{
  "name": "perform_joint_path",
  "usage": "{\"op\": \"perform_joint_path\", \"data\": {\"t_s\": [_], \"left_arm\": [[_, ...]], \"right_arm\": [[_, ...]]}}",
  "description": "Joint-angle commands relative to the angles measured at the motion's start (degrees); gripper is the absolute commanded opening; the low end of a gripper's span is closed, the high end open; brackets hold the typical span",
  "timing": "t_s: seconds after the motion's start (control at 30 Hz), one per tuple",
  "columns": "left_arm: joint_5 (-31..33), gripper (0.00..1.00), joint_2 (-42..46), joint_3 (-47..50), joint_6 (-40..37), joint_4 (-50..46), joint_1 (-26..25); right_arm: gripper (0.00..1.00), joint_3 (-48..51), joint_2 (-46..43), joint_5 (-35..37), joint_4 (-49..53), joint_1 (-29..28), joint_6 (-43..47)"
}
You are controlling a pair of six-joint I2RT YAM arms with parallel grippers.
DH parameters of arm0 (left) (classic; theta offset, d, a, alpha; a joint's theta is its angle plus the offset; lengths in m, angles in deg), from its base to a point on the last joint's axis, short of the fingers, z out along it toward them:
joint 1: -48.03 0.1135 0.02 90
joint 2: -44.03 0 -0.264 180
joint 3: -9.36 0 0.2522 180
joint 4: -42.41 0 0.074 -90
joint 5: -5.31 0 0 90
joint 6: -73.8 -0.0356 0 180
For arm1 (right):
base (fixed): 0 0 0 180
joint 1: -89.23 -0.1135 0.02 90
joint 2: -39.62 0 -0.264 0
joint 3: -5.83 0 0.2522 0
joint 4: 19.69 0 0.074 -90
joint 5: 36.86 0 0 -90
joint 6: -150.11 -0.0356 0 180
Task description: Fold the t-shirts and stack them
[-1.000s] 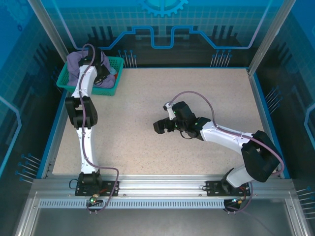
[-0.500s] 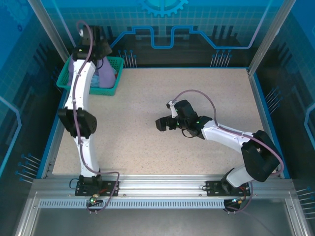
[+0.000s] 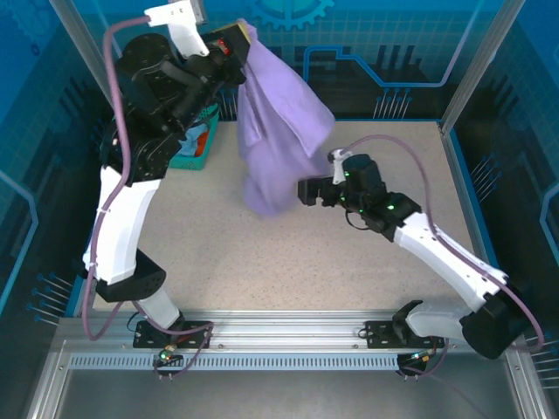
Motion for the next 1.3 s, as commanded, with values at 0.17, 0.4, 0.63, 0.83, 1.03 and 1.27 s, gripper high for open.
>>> {"op": "perform_joint_path", "data": {"t_s": [0.17, 0.4, 0.63, 0.83, 1.03, 1.27], "left_arm": [[-6.6, 0.23, -18.9, 6.7, 12.9, -11.9, 2.7], [-9.5, 0.8, -18.8, 21.1, 19.2, -12.7, 7.1], [-12.3, 0.86, -2.5, 61.8, 26.2, 3.3, 7.2], [-18.6, 0.77, -3.7, 72.4, 29.2, 9.9, 6.9], [-16.0, 0.79, -10.5, 69.6, 25.6, 9.2, 7.4], [-17.7, 0.62, -19.0, 62.4, 23.3, 10.2, 8.1]], "right_arm": [[0.99, 3.2, -5.3, -8.2, 14.3, 12.2, -5.4], [0.98, 4.1, -0.3, -19.1, 20.2, 24.6, -6.1], [0.98, 1.8, 5.9, -19.1, 20.9, 20.2, -2.3], [0.88, -13.2, 25.6, -11.3, 25.2, 13.6, 0.6], [0.8, -25.3, 39.7, -13.2, 27.0, 6.9, 0.1], [0.68, -32.4, 49.5, -11.2, 29.2, 5.8, -3.8]]}}
